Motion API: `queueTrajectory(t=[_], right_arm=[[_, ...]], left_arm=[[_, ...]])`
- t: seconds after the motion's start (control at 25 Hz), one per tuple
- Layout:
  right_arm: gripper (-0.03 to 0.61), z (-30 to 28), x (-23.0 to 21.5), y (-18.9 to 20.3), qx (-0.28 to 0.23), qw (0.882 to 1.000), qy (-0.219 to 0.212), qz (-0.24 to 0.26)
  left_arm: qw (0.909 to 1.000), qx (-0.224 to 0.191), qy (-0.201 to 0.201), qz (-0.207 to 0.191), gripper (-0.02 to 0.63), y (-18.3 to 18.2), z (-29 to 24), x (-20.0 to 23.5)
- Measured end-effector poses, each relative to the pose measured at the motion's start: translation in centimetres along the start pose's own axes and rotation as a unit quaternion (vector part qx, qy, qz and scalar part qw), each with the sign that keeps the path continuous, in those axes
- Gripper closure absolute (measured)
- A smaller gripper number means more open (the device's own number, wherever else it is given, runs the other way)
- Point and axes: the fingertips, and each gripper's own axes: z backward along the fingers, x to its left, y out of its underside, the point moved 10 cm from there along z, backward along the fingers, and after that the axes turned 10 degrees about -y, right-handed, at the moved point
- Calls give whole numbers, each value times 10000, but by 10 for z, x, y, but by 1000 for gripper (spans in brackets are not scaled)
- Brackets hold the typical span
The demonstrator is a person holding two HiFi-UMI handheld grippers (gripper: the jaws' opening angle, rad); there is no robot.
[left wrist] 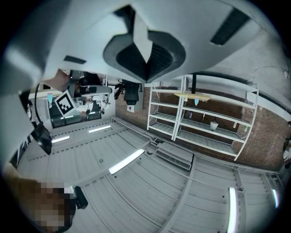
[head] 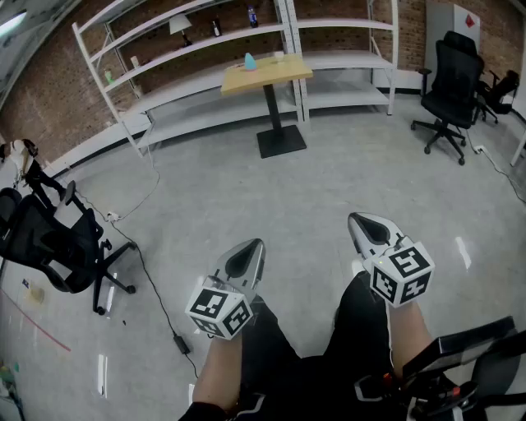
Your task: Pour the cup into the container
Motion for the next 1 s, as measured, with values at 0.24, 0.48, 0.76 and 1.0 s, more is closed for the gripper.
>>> queueTrajectory(t=[0.24, 0.48, 0.76, 1.0], right_arm=[[577, -6, -4, -5, -12, 9999, -92, 71], [577, -6, -8, -5, -25, 9999, -92, 55], [577, -2, -8, -3, -20, 10000, -64, 33], [577, -9, -12, 3, -55, 9999, 18, -154]], left_arm=[[10000, -38, -80, -28, 612, -3, -4, -1], [10000, -4, -52, -76, 612, -3, -7, -4], [10000, 21, 14, -91, 612, -1, -8, -8], [10000, 59, 55, -58, 612, 6, -11, -2]])
